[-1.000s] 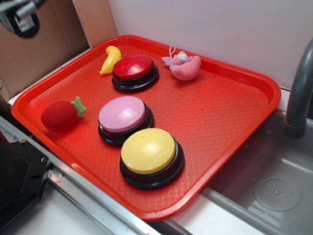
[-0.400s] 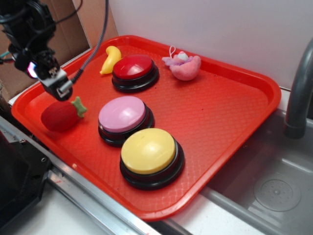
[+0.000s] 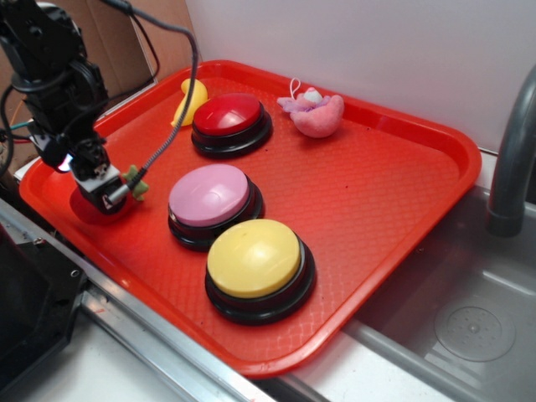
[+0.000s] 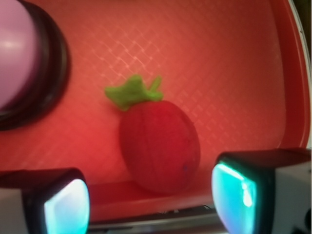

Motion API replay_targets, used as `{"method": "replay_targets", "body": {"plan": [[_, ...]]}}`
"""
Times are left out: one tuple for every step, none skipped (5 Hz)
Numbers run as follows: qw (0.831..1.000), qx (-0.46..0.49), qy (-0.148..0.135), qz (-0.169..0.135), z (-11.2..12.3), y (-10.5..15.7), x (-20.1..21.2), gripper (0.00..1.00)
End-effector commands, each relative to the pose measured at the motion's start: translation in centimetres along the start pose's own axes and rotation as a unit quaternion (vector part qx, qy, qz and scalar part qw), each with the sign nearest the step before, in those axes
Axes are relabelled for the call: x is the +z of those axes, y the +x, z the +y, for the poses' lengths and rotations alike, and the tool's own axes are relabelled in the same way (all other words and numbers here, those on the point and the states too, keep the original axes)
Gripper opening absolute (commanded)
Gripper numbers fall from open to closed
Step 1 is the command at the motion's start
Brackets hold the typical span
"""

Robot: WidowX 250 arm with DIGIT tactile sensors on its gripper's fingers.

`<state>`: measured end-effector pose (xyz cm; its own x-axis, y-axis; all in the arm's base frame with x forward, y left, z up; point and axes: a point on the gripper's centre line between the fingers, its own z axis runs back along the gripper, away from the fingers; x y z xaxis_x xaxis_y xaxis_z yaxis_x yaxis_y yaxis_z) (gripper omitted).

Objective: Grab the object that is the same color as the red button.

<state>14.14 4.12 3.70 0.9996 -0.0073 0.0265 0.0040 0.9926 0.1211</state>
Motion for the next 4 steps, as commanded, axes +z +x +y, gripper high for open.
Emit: {"method": "replay_targets", "body": {"plan": [[0.998, -0.017, 0.041, -0.036, 0.38, 1.44, -1.82, 1.0], [0.998, -0.006, 0.042, -0.04, 0.43, 1.62, -2.19, 1.0], [0.998, -0.009, 0.035, -0.045, 0.4, 1.87, -2.63, 1.0], [0.999, -0.01, 0.027, -0.043, 0.63, 2.03, -2.66, 0.0]]}}
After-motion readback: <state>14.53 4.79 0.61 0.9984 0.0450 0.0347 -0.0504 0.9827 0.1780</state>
